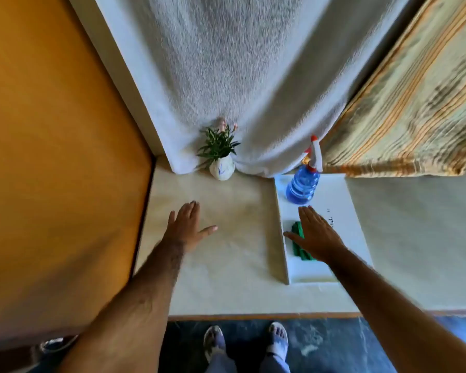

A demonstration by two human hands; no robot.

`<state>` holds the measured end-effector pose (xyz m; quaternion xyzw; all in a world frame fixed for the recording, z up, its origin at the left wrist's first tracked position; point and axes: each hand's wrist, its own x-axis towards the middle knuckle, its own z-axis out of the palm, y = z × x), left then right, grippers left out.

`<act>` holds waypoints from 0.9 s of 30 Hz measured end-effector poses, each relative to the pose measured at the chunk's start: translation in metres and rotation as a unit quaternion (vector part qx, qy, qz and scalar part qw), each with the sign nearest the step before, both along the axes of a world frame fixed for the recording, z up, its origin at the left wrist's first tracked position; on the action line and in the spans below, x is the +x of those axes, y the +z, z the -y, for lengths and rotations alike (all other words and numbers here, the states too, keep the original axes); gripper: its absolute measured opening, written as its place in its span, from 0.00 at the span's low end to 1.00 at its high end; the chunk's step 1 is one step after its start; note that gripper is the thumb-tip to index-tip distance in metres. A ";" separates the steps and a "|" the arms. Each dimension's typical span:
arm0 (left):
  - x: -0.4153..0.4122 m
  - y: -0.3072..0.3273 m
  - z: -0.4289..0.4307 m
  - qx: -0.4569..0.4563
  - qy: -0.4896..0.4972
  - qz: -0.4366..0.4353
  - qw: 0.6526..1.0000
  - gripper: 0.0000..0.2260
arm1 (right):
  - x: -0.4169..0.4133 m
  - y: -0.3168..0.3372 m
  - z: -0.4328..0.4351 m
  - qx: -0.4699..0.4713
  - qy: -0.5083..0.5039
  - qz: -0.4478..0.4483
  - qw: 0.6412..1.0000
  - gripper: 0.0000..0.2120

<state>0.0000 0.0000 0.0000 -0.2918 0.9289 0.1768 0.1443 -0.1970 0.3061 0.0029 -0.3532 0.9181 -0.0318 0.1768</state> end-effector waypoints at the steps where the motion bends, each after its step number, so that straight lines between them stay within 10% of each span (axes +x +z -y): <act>1: 0.003 -0.009 -0.002 0.003 0.001 0.016 1.000 0.45 | 0.002 -0.005 -0.004 0.005 -0.014 0.009 1.000 0.51; 14: 0.045 -0.090 -0.021 -0.061 -0.022 -0.021 0.998 0.57 | 0.023 -0.053 -0.024 -0.133 -0.104 0.038 0.985 0.48; 22: 0.048 -0.099 -0.022 -0.092 -0.036 -0.063 0.993 0.51 | -0.070 0.003 0.049 -0.462 -0.276 0.075 0.840 0.46; 27: 0.052 -0.113 -0.021 -0.132 -0.042 -0.073 0.988 0.48 | -0.110 0.007 0.074 -0.522 -0.252 0.080 0.811 0.24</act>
